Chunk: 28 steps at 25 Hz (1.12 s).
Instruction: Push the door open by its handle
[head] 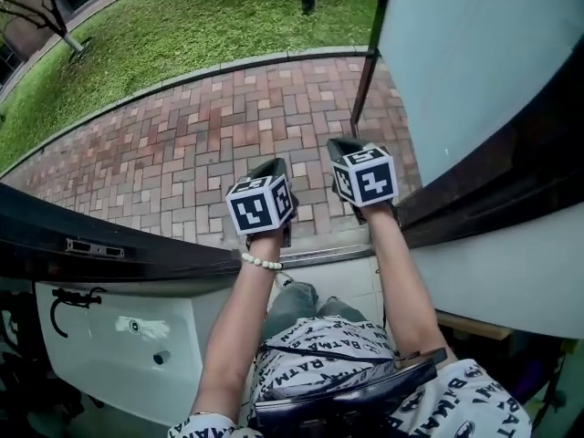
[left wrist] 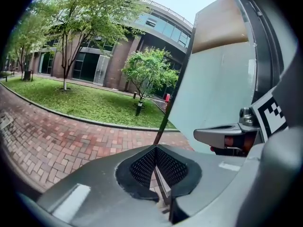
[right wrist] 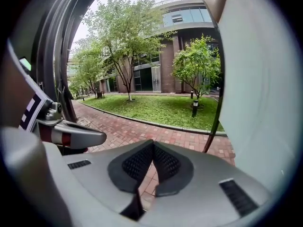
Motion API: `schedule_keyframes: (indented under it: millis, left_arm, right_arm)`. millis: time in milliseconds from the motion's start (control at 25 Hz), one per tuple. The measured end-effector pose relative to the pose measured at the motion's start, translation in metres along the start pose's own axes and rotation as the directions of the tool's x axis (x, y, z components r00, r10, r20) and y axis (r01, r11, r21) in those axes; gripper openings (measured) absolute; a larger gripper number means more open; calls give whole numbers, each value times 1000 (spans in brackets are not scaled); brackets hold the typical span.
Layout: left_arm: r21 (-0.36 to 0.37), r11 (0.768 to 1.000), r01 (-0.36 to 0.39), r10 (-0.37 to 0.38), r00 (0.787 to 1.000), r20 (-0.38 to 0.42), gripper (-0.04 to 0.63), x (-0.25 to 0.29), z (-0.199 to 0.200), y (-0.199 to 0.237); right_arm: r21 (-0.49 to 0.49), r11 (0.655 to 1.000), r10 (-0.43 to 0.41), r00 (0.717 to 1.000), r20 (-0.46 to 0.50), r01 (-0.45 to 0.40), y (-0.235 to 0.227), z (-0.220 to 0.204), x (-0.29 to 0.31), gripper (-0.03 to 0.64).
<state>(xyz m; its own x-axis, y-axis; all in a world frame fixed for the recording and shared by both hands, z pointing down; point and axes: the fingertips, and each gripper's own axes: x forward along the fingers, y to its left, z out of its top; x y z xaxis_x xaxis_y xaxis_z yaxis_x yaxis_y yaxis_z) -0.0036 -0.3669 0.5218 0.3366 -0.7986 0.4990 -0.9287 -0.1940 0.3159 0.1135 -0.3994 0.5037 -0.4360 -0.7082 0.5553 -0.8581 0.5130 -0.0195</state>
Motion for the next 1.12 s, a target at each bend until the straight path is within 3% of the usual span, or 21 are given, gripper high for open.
schedule_keyframes:
  millis: [480, 920, 1120]
  left_arm:
    - [-7, 1000, 4, -5, 999, -42, 2, -62, -65, -71]
    - [-9, 1000, 18, -18, 1000, -18, 2, -147, -106, -60]
    - [-3, 1000, 26, -26, 1000, -15, 2, -208, -146, -40]
  right_arm:
    - [27, 996, 80, 997, 20, -81, 28, -76, -89, 6]
    - [39, 994, 103, 994, 28, -104, 107, -123, -144, 8]
    - [13, 994, 105, 994, 41, -105, 172, -141, -173, 8]
